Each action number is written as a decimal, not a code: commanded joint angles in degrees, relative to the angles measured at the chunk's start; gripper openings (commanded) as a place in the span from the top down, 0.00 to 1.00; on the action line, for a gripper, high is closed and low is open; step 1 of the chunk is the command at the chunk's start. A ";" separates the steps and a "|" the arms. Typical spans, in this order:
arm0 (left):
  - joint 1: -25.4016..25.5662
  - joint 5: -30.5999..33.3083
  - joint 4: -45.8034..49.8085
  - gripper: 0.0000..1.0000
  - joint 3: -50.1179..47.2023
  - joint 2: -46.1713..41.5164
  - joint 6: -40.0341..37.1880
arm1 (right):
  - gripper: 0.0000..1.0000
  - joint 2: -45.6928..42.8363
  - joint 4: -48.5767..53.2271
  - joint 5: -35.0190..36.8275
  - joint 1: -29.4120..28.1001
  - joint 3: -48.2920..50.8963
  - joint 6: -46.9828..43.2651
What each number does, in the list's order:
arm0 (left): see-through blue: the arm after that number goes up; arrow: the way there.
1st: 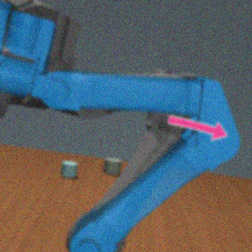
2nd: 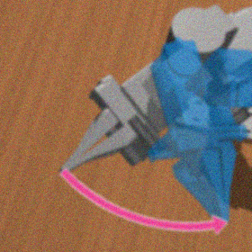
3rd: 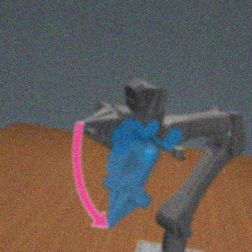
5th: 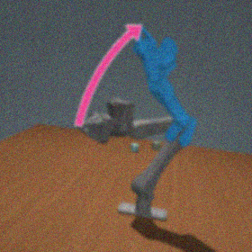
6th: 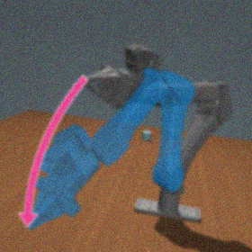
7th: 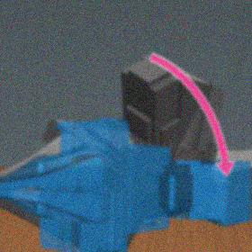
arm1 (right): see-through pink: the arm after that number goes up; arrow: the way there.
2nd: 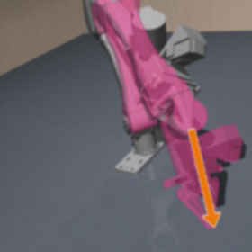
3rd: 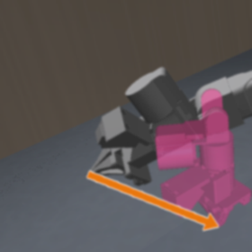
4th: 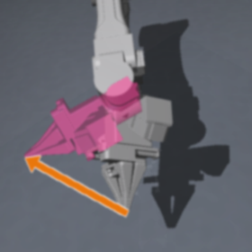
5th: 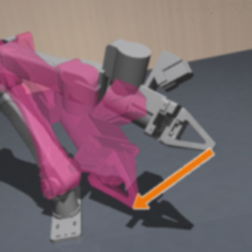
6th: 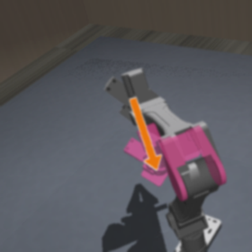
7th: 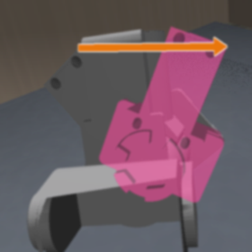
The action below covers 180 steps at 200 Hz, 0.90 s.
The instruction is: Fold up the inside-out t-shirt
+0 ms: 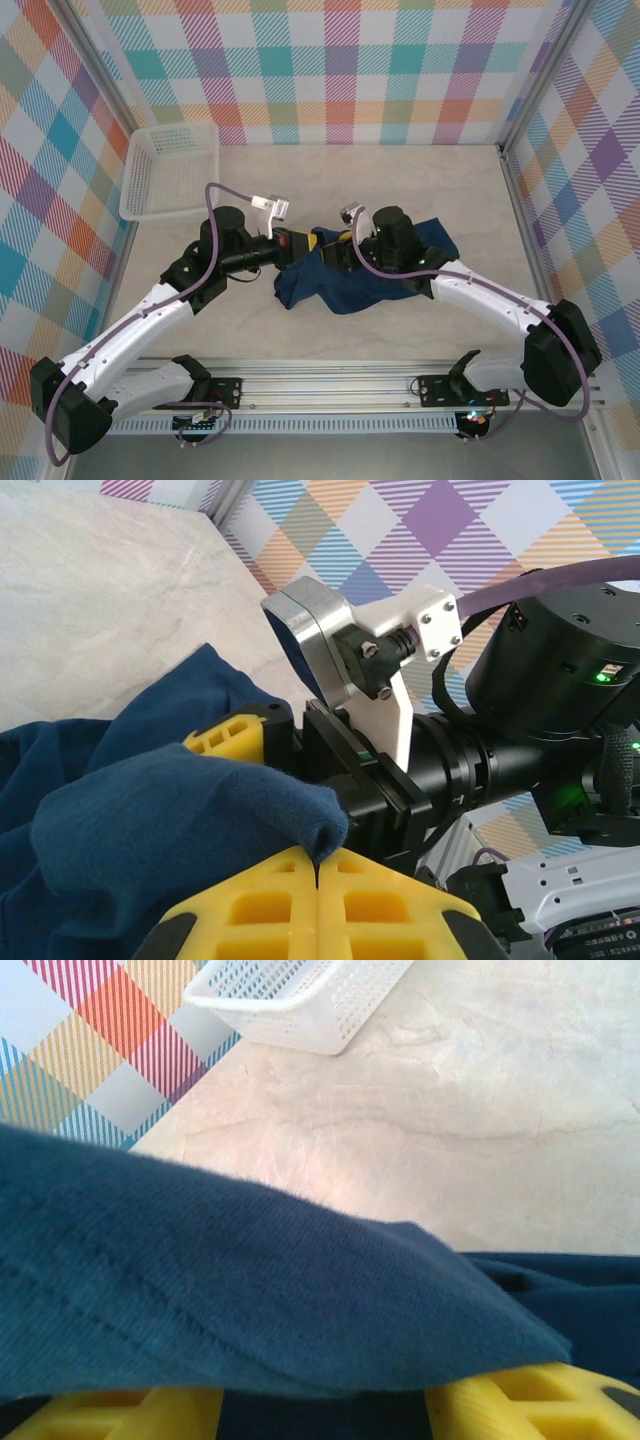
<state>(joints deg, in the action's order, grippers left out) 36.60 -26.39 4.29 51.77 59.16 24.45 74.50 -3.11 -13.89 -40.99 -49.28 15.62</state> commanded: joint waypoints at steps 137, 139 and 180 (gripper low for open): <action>-1.51 22.45 7.92 1.00 -2.57 -1.08 -5.95 | 1.00 -11.89 15.81 -24.63 7.98 -6.50 -3.23; -1.46 22.81 8.10 1.00 -2.51 -0.93 -6.09 | 1.00 -11.58 16.31 -25.23 8.06 -6.94 -3.51; -1.96 32.11 10.89 1.00 -1.10 -1.82 -6.57 | 1.00 -9.12 33.44 -23.53 8.86 -13.72 -13.67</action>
<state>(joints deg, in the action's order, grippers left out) 35.86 -6.24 10.50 49.54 58.33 19.20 65.63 19.16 -34.61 -33.34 -58.50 8.88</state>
